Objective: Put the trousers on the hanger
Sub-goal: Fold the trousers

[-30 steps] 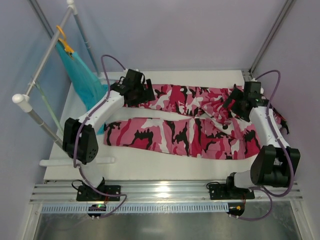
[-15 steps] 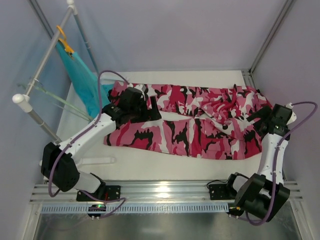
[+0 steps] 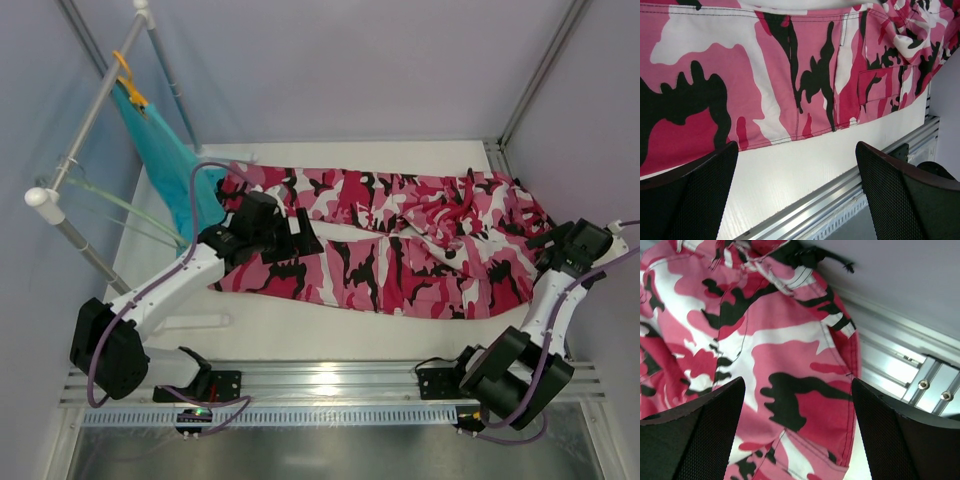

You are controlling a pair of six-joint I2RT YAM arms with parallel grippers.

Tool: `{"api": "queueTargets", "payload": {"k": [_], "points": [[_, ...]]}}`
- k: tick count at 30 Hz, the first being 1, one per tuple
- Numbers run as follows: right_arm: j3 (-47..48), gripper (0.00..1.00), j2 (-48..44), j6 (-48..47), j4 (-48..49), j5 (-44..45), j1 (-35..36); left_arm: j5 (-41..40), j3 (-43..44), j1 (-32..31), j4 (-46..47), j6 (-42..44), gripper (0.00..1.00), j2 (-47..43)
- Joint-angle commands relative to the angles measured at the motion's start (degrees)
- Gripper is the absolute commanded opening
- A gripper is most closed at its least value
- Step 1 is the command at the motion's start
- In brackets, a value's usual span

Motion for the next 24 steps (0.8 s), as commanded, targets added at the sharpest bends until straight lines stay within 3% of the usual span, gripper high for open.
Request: {"api": "queueTargets", "payload": {"k": [1, 8, 14, 22, 24], "points": [[-2.0, 0.89, 2.4, -1.0, 8.5, 7.1, -0.4, 2.7, 0.5, 0.2, 4.5, -0.7, 1.00, -1.1], [-2.9, 0.89, 10.5, -2.0, 20.2, 10.9, -0.4, 0.0, 0.4, 0.1, 3.0, 0.3, 1.00, -2.7], [-2.9, 0.89, 15.6, -4.0, 24.5, 8.8, -0.4, 3.9, -1.5, 0.1, 8.1, -2.4, 1.00, -2.8], [4.0, 0.90, 21.9, -10.7, 29.0, 8.1, -0.5, 5.7, -1.8, 0.1, 8.0, -0.1, 1.00, -3.5], [6.3, 0.90, 23.3, -12.1, 29.8, 4.4, -0.5, 4.9, -1.9, 0.1, 8.2, 0.2, 1.00, -3.7]]}}
